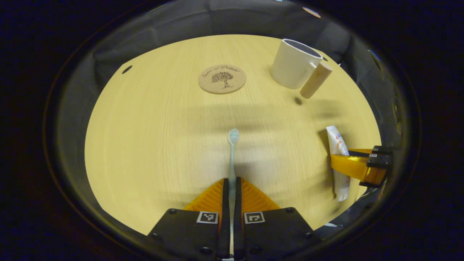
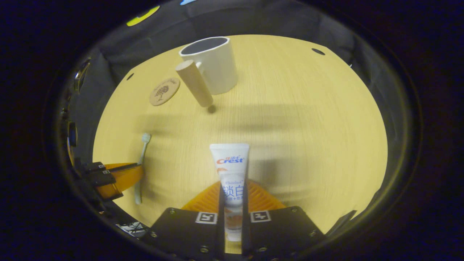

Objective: Put the toothbrush and toothpaste on the desktop into the cup, then pick up the cup and place it on the coaster on the desktop.

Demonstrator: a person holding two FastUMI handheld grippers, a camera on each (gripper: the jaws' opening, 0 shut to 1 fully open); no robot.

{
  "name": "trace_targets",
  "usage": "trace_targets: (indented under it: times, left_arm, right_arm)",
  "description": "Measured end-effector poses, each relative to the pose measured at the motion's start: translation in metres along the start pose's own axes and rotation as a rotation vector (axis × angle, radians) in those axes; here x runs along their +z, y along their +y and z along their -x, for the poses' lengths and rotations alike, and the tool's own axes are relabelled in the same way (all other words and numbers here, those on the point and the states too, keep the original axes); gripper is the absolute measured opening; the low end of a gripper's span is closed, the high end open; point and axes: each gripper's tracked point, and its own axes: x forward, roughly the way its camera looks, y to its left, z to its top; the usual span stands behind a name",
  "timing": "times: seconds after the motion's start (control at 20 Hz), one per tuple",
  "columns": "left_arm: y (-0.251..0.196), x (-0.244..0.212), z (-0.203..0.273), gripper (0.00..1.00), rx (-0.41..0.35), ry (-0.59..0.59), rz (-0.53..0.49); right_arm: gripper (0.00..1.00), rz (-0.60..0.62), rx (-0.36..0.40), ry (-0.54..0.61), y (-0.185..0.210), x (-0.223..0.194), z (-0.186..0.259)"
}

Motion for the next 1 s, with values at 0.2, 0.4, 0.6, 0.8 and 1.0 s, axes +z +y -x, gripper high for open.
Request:
trace_targets:
  times: [0.2, 0.4, 0.6, 0.8, 1.0]
  left_arm:
    - [0.002, 0.0, 0.002, 0.12, -0.024, -0.043, 0.03]
    - [0.004, 0.0, 0.006, 0.12, -0.034, -0.078, 0.066]
    - [0.004, 0.009, 0.018, 0.12, -0.06, -0.156, 0.09]
    - [0.002, 0.027, 0.038, 0.12, -0.084, -0.254, 0.093]
    - [-0.001, 0.049, 0.061, 0.12, -0.103, -0.364, 0.055]
  right_arm:
    - [0.18, 0.003, 0.037, -0.033, 0.002, 0.004, 0.003]
    - [0.18, 0.012, 0.087, -0.11, 0.01, 0.014, 0.014]
    - [0.18, 0.018, 0.136, -0.203, 0.019, 0.027, 0.028]
    - [0.18, -0.01, 0.174, -0.304, 0.031, 0.053, 0.052]
    - [0.17, -0.003, 0.217, -0.427, 0.05, 0.088, 0.071]
